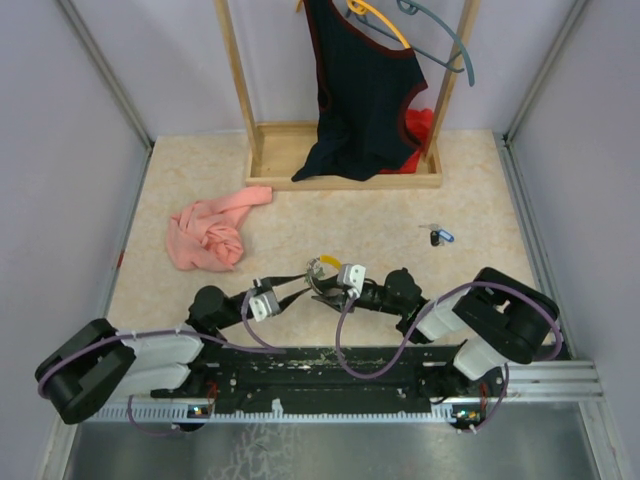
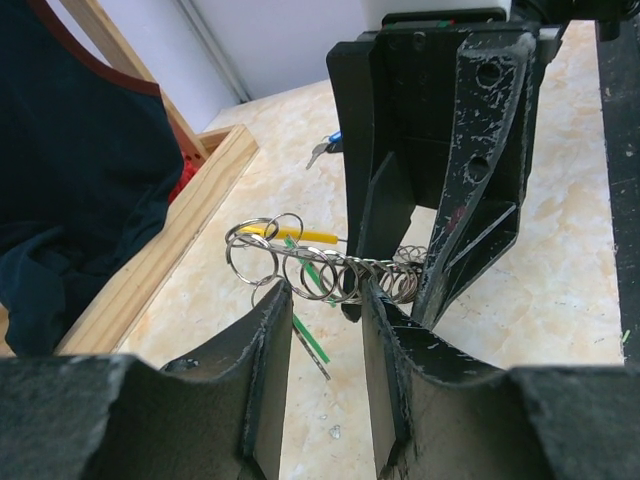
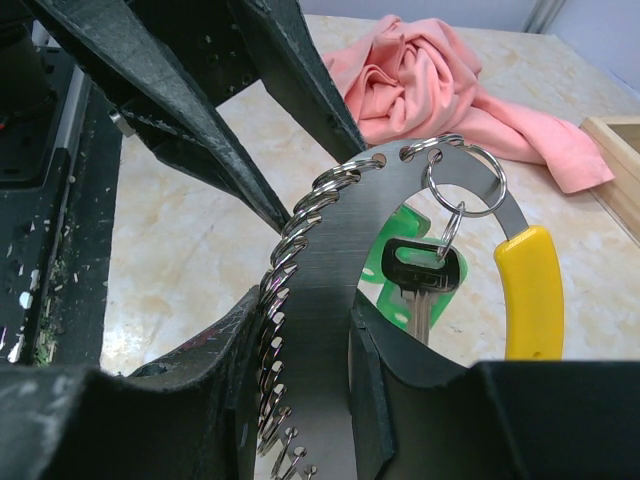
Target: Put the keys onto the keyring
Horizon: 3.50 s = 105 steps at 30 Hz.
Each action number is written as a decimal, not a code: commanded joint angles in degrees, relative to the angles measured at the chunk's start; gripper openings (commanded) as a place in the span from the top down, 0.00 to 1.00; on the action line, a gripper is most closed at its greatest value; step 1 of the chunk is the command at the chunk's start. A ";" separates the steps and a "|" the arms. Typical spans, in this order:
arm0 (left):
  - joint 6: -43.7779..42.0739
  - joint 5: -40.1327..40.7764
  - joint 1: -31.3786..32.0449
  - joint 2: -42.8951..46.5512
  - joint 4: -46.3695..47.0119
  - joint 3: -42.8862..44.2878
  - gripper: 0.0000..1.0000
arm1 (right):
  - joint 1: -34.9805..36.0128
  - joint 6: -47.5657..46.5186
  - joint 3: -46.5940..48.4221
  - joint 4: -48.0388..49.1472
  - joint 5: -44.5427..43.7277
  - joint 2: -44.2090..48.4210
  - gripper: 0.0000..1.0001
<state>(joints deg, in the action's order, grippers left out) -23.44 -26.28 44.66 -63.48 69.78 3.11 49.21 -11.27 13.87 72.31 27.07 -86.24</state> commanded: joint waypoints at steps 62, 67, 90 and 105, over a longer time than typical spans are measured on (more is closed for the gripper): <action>-2.07 3.03 0.44 1.74 -1.40 1.26 0.65 | -0.52 0.47 1.60 1.88 2.08 1.62 1.00; -1.78 2.21 0.48 2.06 -1.95 1.32 0.65 | -0.51 0.60 1.78 2.16 2.24 1.03 1.00; -0.84 2.36 0.77 -1.25 -0.30 2.40 0.81 | -0.52 1.36 1.94 2.17 2.60 0.78 1.00; 2.58 8.83 0.77 10.54 -22.49 5.84 0.99 | -0.48 -0.69 1.90 -5.22 -3.04 1.90 1.00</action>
<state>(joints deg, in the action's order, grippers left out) -23.03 -20.01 45.39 -54.94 55.57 5.82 48.84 -11.05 13.98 67.81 25.71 -86.26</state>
